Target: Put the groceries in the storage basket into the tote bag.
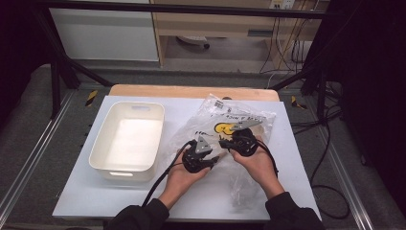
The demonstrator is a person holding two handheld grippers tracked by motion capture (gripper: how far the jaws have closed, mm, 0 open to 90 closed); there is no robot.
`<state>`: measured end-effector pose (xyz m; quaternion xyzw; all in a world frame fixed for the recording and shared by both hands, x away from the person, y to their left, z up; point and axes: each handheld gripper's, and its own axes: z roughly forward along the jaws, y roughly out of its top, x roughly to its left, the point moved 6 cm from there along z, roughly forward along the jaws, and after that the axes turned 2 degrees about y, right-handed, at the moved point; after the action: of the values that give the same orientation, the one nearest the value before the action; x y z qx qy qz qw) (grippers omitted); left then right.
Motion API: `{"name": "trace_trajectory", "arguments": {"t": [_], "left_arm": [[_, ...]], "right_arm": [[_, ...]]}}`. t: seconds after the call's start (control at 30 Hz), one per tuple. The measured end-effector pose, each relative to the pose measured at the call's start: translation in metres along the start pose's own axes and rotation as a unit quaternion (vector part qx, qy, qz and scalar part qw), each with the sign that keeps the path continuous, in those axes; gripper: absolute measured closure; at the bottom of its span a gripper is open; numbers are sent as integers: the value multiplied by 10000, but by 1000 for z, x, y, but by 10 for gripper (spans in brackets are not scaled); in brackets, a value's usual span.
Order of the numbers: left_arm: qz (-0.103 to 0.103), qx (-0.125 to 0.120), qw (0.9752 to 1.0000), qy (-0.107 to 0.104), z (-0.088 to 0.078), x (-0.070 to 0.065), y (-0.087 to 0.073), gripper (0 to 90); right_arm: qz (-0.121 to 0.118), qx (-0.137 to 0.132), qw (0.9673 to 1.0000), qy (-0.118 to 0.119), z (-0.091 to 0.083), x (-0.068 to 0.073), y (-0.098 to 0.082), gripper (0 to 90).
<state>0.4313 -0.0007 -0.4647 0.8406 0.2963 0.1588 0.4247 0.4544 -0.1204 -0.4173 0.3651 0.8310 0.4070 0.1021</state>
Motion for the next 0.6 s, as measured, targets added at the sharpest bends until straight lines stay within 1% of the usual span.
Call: {"name": "trace_trajectory", "arguments": {"t": [0.1, 0.17, 0.23, 0.33, 0.43, 0.5, 0.53, 0.6], "left_arm": [[-52, -45, 10000, -2, -15, 1, -3, 568], [-55, -144, 9999, 7, -25, 1, -3, 553], [-86, -206, 9997, 44, -35, 2, -2, 519], [-191, -352, 9992, 36, -49, 4, 1, 464], [-319, -469, 9984, -1, -61, 6, 3, 421], [-326, -535, 9980, 26, -68, 9, 4, 390], [-351, -573, 9977, 11, -71, 10, 5, 374], [-360, -563, 9977, -61, -74, 11, 4, 332]], "right_arm": [[70, -31, 10000, -12, -2, -1, -3, 900], [85, -52, 10000, -7, -3, -2, -6, 900], [108, -76, 9999, -6, -4, -1, -7, 900], [114, -87, 9999, -12, -6, 1, -10, 900], [100, -111, 9999, -17, -7, 2, -14, 900], [106, -121, 9999, -17, -8, 4, -17, 900], [89, -120, 9999, -24, -8, 4, -18, 900], [84, -120, 9999, -7, -8, 5, -22, 900]]}}
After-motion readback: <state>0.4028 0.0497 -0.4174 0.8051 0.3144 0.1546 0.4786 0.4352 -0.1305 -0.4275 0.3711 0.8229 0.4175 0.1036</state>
